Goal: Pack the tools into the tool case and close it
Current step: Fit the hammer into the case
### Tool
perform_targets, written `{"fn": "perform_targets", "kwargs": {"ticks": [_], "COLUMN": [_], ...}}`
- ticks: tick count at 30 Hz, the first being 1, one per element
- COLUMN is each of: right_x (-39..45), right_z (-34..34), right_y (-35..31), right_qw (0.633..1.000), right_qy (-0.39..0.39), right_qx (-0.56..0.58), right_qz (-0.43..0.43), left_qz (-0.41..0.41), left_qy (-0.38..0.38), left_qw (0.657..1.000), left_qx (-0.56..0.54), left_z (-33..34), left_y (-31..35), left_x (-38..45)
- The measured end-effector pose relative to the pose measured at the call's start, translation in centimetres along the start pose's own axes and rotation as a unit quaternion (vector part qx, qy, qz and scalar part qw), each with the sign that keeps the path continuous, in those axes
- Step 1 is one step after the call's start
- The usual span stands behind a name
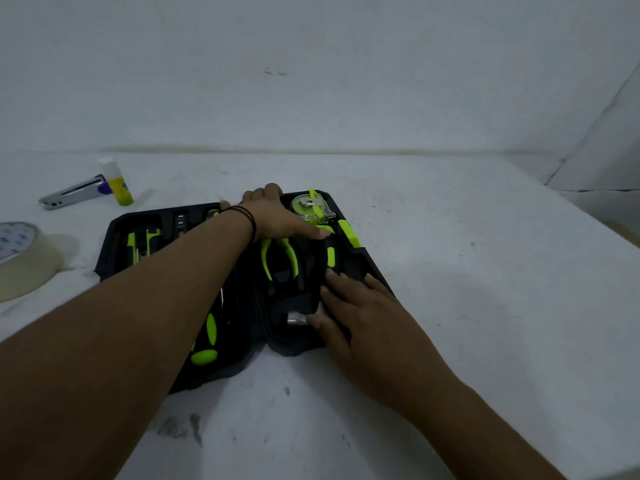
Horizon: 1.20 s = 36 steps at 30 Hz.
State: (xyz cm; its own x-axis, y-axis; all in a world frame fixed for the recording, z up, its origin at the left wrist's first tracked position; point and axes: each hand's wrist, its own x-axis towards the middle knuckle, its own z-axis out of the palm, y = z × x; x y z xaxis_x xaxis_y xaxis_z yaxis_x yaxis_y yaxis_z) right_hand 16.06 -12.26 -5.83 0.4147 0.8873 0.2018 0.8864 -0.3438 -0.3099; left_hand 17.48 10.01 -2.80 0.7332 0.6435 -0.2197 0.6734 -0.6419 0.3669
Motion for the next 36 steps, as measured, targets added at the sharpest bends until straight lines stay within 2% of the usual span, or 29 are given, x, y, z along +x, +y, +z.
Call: {"fn": "perform_targets", "kwargs": {"ticks": [7,12,19,25,31,36], "right_x": [2.8,4.5,4.2,4.9,4.7,4.0], "right_z": [-0.6,-0.7,-1.3,-1.5,-1.7,-2.0], "right_y": [1.2,1.7,2.2,1.8,1.5,1.4], "right_qw": [0.998,0.99,0.978,0.97,0.971,0.973], "right_qy": [0.054,0.003,-0.139,-0.178,-0.177,-0.18], "right_qx": [-0.004,-0.097,-0.028,-0.032,-0.025,-0.001], "right_qz": [0.03,0.106,0.15,0.164,0.158,0.143], "left_qz": [-0.005,-0.001,-0.014,-0.03,-0.023,-0.026], "left_qy": [-0.005,-0.007,-0.044,-0.068,-0.059,-0.052], "left_qw": [1.0,0.999,0.998,0.997,0.998,0.996], "left_qx": [0.004,0.036,0.047,0.017,0.028,-0.066], "left_z": [0.0,-0.1,-0.9,-1.1,-1.0,-1.0], "left_y": [-0.1,-0.1,0.5,1.3,0.8,0.3], "left_x": [0.0,-0.3,0.1,0.7,0.9,1.2]}}
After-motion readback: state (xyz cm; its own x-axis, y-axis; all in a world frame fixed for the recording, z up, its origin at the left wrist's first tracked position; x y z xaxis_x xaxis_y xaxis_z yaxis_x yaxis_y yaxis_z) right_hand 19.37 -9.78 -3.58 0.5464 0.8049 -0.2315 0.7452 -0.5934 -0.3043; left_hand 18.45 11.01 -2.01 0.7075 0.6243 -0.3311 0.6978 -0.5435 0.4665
